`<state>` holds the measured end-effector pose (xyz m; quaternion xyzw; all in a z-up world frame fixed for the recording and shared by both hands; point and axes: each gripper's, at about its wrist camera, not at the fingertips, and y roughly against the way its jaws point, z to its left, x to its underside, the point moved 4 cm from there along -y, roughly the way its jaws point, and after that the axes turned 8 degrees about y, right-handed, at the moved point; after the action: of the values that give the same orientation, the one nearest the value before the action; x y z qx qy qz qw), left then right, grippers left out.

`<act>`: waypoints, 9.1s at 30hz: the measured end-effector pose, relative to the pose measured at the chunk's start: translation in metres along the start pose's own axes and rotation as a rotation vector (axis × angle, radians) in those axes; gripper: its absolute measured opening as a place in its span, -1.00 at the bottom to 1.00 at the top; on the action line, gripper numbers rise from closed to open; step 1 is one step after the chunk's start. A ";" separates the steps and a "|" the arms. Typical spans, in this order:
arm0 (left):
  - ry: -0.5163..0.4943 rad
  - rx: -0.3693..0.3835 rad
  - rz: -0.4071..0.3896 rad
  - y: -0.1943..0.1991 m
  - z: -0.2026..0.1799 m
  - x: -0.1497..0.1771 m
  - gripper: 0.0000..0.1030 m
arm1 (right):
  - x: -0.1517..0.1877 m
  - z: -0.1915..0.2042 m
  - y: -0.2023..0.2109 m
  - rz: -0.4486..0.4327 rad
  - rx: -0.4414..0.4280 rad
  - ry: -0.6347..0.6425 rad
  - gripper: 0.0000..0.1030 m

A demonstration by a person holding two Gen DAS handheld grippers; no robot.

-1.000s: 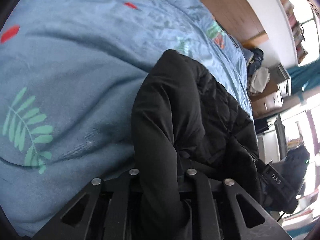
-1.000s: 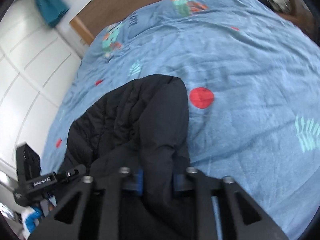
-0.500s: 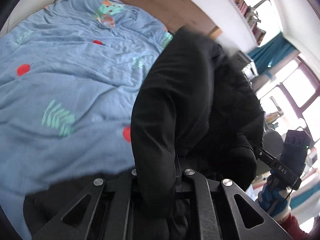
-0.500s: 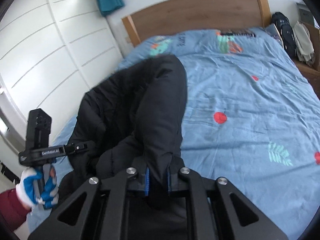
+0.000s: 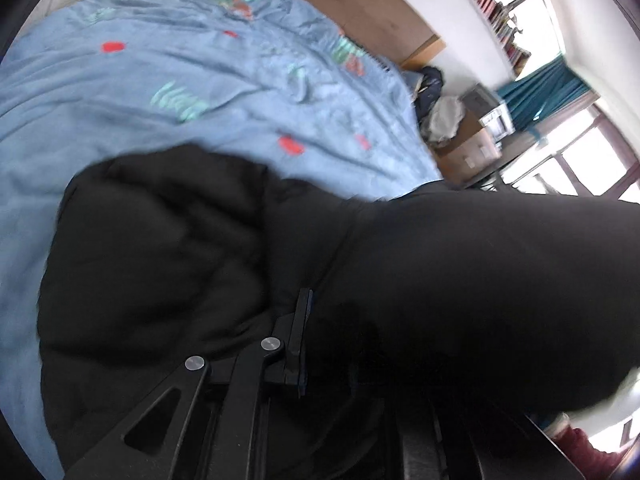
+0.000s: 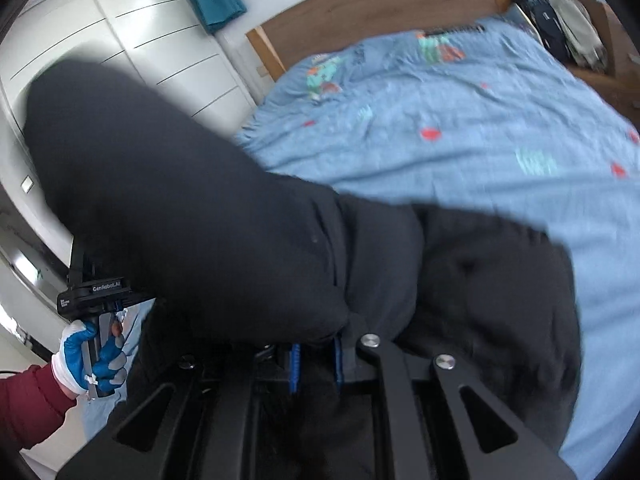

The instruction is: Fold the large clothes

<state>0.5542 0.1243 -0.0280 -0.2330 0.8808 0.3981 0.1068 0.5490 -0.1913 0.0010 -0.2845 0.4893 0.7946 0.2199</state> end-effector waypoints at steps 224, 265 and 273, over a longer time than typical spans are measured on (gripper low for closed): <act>0.242 -0.020 0.171 0.240 0.165 0.370 0.93 | 0.391 -0.029 0.259 0.331 -0.128 -0.384 0.76; 0.227 0.124 -0.044 0.263 0.066 0.354 -0.73 | 0.346 0.026 0.286 0.062 -0.046 -0.413 -0.74; 0.217 0.210 -0.147 0.291 0.032 0.291 -0.73 | 0.285 0.017 0.318 -0.099 -0.074 -0.429 -0.75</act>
<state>0.1570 0.2204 0.0319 -0.3258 0.9046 0.2675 0.0635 0.1337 -0.2908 0.0242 -0.1401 0.3874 0.8425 0.3471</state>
